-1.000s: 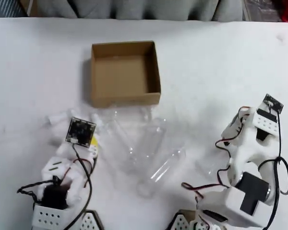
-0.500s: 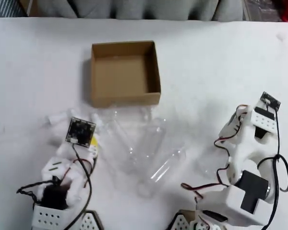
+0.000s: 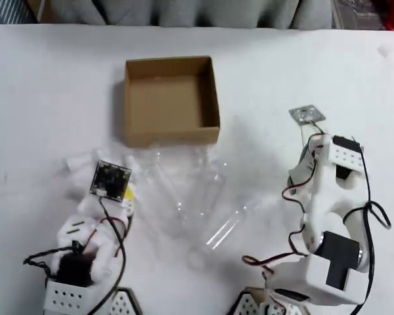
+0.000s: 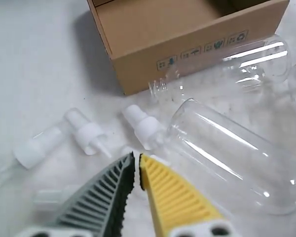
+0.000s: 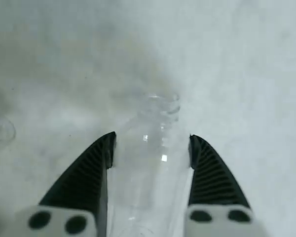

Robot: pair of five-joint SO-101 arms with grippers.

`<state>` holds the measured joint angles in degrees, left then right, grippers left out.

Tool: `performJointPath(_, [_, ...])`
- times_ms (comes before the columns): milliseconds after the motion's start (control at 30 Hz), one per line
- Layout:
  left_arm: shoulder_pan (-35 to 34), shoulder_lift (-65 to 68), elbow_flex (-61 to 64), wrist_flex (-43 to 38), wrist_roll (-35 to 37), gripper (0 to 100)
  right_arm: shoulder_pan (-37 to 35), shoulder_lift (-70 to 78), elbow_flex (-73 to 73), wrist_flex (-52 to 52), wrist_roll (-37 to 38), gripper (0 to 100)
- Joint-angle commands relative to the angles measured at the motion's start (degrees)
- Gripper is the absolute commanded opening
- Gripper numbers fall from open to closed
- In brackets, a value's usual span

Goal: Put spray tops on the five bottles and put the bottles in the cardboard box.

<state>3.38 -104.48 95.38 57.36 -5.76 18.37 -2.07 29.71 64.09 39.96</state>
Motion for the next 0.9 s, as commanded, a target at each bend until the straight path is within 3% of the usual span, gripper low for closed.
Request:
performJointPath(0, [-0.1, -0.7, -0.3, 0.3, -0.5, 2, 2.6, -1.0, -2.6, 0.9, 2.3, 18.2])
performJointPath(67, [0.0, -0.7, -0.3, 0.2, -0.5, 2, 3.2, -0.6, -2.5, 0.6, 2.4, 24.5])
performJointPath(367, [0.0, -0.7, -0.3, 0.1, -0.5, 2, 3.6, -1.1, -3.8, 4.3, 2.2, 31.3])
performJointPath(667, [0.0, -0.7, -0.3, 0.1, -0.5, 2, 4.7, -4.4, -6.1, 14.6, 1.6, 27.9])
performJointPath(867, [0.0, -0.7, -0.3, 0.1, -0.5, 2, 6.1, -7.0, -0.7, 11.9, 1.7, 27.9])
